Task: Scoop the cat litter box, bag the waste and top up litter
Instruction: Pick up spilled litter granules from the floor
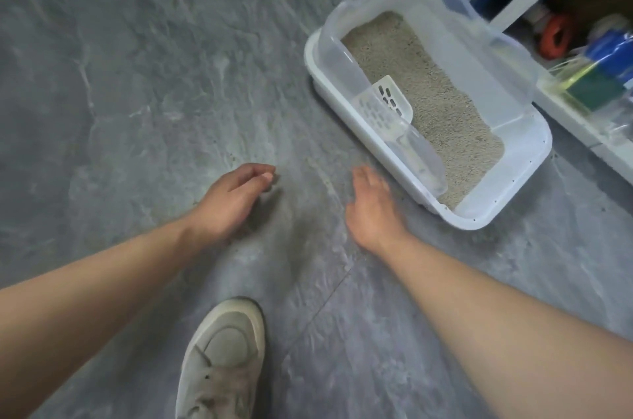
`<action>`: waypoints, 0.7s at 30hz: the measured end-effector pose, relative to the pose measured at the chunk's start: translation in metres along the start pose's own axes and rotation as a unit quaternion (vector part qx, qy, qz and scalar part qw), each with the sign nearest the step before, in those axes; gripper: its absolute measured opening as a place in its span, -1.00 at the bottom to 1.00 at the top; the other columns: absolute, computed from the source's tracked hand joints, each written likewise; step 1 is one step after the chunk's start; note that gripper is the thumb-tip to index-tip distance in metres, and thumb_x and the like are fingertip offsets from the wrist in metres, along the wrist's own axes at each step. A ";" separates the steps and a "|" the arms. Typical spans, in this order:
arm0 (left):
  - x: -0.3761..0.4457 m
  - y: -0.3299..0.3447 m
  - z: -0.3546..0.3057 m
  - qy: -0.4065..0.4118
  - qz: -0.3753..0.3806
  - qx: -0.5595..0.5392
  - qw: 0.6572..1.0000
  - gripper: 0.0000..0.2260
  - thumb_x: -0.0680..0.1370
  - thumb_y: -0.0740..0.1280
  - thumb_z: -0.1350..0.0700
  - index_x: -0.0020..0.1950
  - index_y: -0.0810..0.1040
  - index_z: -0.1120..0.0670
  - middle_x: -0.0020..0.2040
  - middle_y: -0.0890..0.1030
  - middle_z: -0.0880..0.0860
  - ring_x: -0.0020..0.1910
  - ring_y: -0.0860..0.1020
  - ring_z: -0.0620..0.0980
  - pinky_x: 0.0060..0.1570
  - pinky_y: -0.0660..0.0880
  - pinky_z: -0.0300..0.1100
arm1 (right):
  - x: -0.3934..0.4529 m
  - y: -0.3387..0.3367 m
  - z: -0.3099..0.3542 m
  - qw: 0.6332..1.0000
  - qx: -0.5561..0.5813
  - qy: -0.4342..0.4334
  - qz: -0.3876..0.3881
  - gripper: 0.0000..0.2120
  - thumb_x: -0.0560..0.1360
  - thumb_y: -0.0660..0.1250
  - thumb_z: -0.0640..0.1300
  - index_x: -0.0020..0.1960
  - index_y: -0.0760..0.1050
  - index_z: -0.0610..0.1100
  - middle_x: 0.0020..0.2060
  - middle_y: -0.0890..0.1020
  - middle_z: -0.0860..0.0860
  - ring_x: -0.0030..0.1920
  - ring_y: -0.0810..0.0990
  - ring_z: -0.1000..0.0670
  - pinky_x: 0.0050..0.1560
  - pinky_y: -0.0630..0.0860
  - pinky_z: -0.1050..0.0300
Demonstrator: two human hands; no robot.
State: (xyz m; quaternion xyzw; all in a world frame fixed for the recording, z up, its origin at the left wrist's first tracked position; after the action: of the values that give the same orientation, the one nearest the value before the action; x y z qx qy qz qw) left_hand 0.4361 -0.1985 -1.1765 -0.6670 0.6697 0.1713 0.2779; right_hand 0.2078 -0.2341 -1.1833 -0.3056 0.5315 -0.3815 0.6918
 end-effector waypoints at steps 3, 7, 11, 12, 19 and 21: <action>0.004 -0.002 0.008 0.004 -0.024 -0.071 0.997 -0.83 0.55 0.36 -0.01 0.10 0.61 -0.02 0.21 0.67 0.13 0.24 0.60 0.09 0.38 0.44 0.04 | 0.015 0.007 0.007 1.000 -0.017 -0.012 -0.005 -0.38 0.55 0.16 -0.24 0.59 0.11 -0.24 0.59 0.14 -0.19 0.58 0.11 -0.19 0.59 0.05 -0.01; 0.003 0.009 0.016 0.006 -0.013 -0.142 0.990 -0.87 0.68 0.24 0.16 0.07 0.59 0.04 0.11 0.64 0.13 0.13 0.57 0.02 0.28 0.43 -0.07 | 0.014 0.018 0.016 0.998 -0.054 -0.035 0.002 -0.37 0.55 0.14 -0.26 0.60 0.08 -0.23 0.60 0.07 -0.23 0.59 0.05 -0.22 0.59 0.02 -0.02; 0.003 0.020 0.015 -0.002 -0.013 -0.166 0.986 -0.86 0.68 0.24 0.13 0.10 0.60 0.06 0.15 0.65 0.15 0.15 0.59 0.00 0.26 0.48 -0.14 | -0.004 0.024 0.017 0.995 -0.076 -0.055 0.022 -0.35 0.56 0.16 -0.28 0.61 0.03 -0.21 0.62 0.02 -0.17 0.61 -0.01 -0.17 0.60 -0.02 0.02; 0.003 0.024 0.013 -0.002 -0.012 -0.174 0.985 -0.86 0.68 0.24 0.13 0.10 0.59 0.07 0.15 0.65 0.15 0.15 0.59 0.00 0.22 0.50 -0.18 | -0.009 0.025 0.016 0.994 -0.082 -0.061 0.026 -0.34 0.57 0.17 -0.28 0.62 0.03 -0.21 0.63 0.00 -0.16 0.62 -0.02 -0.15 0.59 -0.04 0.05; 0.015 0.047 0.009 -0.005 0.004 -0.188 0.982 -0.84 0.68 0.24 0.10 0.15 0.60 0.08 0.20 0.66 0.15 0.20 0.61 0.06 0.26 0.51 -0.11 | -0.032 0.026 0.002 0.991 -0.068 -0.116 0.022 -0.37 0.58 0.18 -0.28 0.62 0.09 -0.19 0.61 0.12 -0.12 0.60 0.07 -0.11 0.57 -0.05 0.13; 0.019 0.051 0.006 -0.008 0.004 -0.185 0.983 -0.82 0.68 0.24 0.11 0.17 0.60 0.11 0.21 0.65 0.18 0.23 0.61 0.09 0.26 0.51 -0.09 | -0.036 0.022 -0.010 0.997 -0.035 -0.070 -0.013 -0.41 0.58 0.14 -0.30 0.59 0.14 -0.20 0.59 0.19 -0.12 0.57 0.13 -0.14 0.55 0.01 0.13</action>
State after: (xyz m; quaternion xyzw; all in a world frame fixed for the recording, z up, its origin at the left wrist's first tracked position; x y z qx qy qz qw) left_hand 0.3879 -0.2071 -1.2002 -0.7027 0.6270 0.2987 0.1543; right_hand 0.1968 -0.1925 -1.1857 -0.3622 0.4910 -0.3495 0.7111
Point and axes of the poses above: each hand's wrist, its own x-axis towards the middle knuckle, its own y-axis out of the palm, z = x × y, the point moved 5 cm from there along x, towards the middle knuckle
